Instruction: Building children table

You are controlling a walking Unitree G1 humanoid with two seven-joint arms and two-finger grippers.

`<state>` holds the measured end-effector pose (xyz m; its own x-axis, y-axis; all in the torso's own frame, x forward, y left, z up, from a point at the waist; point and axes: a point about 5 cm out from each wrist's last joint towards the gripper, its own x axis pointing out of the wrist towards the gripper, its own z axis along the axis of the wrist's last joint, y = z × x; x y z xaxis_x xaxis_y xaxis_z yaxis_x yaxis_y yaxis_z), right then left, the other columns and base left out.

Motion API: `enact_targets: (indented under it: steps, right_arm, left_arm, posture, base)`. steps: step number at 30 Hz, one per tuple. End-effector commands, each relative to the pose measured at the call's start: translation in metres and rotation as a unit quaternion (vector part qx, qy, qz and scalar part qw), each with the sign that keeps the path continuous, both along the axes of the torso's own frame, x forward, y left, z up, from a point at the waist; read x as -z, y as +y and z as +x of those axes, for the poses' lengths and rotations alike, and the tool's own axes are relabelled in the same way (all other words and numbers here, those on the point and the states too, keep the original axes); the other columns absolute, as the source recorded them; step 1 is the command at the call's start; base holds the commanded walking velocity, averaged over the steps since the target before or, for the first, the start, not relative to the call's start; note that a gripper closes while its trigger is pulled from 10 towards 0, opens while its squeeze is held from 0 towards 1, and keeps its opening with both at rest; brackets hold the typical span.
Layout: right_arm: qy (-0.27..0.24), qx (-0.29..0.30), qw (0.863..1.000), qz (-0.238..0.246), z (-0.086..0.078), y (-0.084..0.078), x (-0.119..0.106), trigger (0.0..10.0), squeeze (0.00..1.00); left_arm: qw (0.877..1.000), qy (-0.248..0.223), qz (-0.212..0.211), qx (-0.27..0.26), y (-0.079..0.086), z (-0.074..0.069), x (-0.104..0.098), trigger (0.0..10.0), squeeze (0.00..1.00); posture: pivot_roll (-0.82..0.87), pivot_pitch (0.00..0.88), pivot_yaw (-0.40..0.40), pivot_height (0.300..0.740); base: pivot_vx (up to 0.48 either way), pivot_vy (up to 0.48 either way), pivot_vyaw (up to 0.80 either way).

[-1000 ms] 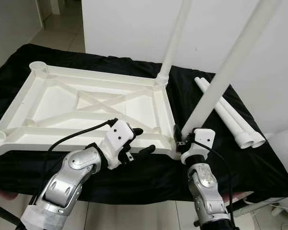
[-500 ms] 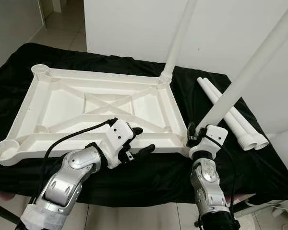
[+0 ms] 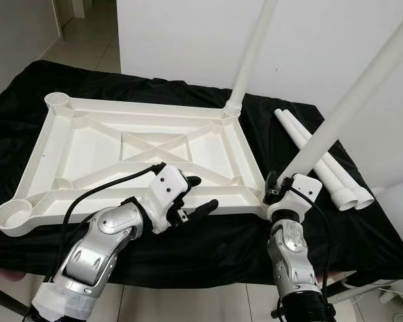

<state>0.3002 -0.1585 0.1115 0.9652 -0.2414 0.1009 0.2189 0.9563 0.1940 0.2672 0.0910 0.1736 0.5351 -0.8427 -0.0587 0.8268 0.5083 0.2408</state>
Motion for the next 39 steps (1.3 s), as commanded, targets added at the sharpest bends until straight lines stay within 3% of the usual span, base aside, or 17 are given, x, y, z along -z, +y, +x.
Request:
enact_targets:
  steps: [1, 4, 9, 10, 16, 21, 22, 23, 25, 26, 30, 31, 34, 38, 39]
  right_arm:
    - [0.016, 0.014, 1.000, 0.007, -0.004, -0.011, 0.009, 10.0, 1.00]
    - [0.007, 0.009, 1.000, 0.002, -0.004, -0.012, 0.007, 10.0, 1.00]
    - [-0.024, -0.054, 0.998, -0.038, 0.001, -0.017, -0.006, 10.0, 1.00]
    - [-0.026, -0.079, 0.996, -0.044, 0.003, -0.018, -0.008, 10.0, 0.00]
    - [-0.021, -0.162, 0.984, -0.077, 0.004, -0.028, -0.010, 10.0, 0.00]
    - [-0.014, -0.192, 0.977, -0.090, 0.004, -0.034, -0.010, 10.0, 0.00]
    - [-0.009, -0.218, 0.970, -0.105, 0.004, -0.037, -0.009, 10.0, 0.00]
    - [0.000, -0.242, 0.964, -0.113, 0.004, -0.040, -0.007, 5.3, 0.00]
    - [0.009, -0.261, 0.956, -0.131, 0.003, -0.044, -0.005, 4.8, 0.00]
    - [0.018, -0.281, 0.949, -0.139, 0.004, -0.049, -0.003, 2.1, 0.00]
    - [0.023, -0.291, 0.946, -0.142, 0.004, -0.053, -0.002, 2.1, 0.00]
    - [0.029, -0.308, 0.940, -0.147, 0.005, -0.057, -0.001, 0.0, 0.00]
    - [0.039, -0.332, 0.927, -0.167, 0.006, -0.062, 0.000, 0.0, 0.00]
    - [0.056, -0.329, 0.925, -0.179, 0.011, -0.070, 0.000, 0.0, 0.00]
    - [0.064, -0.323, 0.927, -0.180, 0.013, -0.072, 0.000, 0.4, 0.00]
  left_arm:
    - [1.000, -0.001, 0.002, 0.005, -0.004, 0.000, 0.001, 10.0, 0.00]
    - [1.000, -0.001, 0.002, 0.007, -0.005, 0.000, 0.002, 10.0, 0.00]
    - [1.000, 0.001, 0.000, 0.010, -0.006, 0.000, 0.003, 10.0, 0.00]
    - [1.000, 0.001, -0.001, 0.011, -0.007, 0.000, 0.003, 10.0, 0.00]
    - [1.000, -0.001, -0.002, 0.012, -0.008, 0.000, 0.003, 10.0, 0.00]
    - [1.000, -0.001, -0.003, 0.012, -0.008, 0.000, 0.003, 10.0, 0.00]
    - [1.000, -0.001, -0.003, 0.013, -0.009, 0.001, 0.003, 10.0, 0.00]
    - [1.000, -0.001, -0.003, 0.013, -0.009, 0.001, 0.003, 10.0, 0.00]
    - [1.000, -0.001, -0.003, 0.014, -0.009, 0.001, 0.003, 10.0, 0.00]
    - [1.000, -0.001, -0.003, 0.014, -0.009, 0.001, 0.002, 10.0, 0.00]
    - [1.000, -0.001, -0.003, 0.015, -0.009, 0.001, 0.002, 10.0, 0.00]
    - [1.000, -0.002, -0.003, 0.015, -0.009, 0.002, 0.002, 10.0, 0.00]
    - [1.000, -0.003, -0.004, 0.016, -0.010, 0.002, 0.001, 10.0, 0.00]
    - [1.000, -0.002, -0.005, 0.017, -0.010, 0.002, 0.000, 10.0, 0.00]
    - [1.000, -0.003, -0.005, 0.016, -0.010, 0.003, 0.000, 10.0, 0.00]
  posture:
    - [0.11, 0.026, -0.154, 0.740]
    - [0.11, 0.026, -0.154, 0.740]
    - [0.10, 0.013, -0.158, 0.740]
    - [0.10, 0.013, -0.158, 0.740]
    - [0.10, 0.006, -0.159, 0.740]
    - [0.09, 0.004, -0.158, 0.740]
    - [0.09, 0.004, -0.157, 0.740]
    - [0.09, 0.004, -0.154, 0.740]
    - [0.09, 0.007, -0.152, 0.740]
    - [0.09, 0.007, -0.152, 0.740]
    - [0.09, 0.008, -0.149, 0.740]
    - [0.08, 0.008, -0.144, 0.740]
    - [0.08, 0.011, -0.138, 0.740]
    - [0.08, 0.014, -0.138, 0.740]
    - [0.09, 0.019, -0.140, 0.740]
  base:
    - [0.000, 0.000, 0.00]
    - [0.000, 0.000, 0.00]
    - [0.000, 0.000, 0.00]
    - [0.000, 0.000, 0.00]
    - [0.000, 0.000, 0.00]
    - [0.000, 0.000, 0.00]
    - [0.000, 0.000, 0.00]
    - [0.000, 0.000, 0.00]
    - [0.000, 0.000, 0.00]
    - [0.000, 0.000, 0.00]
    - [0.000, 0.000, 0.00]
    - [0.000, 0.000, 0.00]
    - [0.000, 0.000, 0.00]
    - [0.000, 0.000, 0.00]
    - [0.000, 0.000, 0.00]
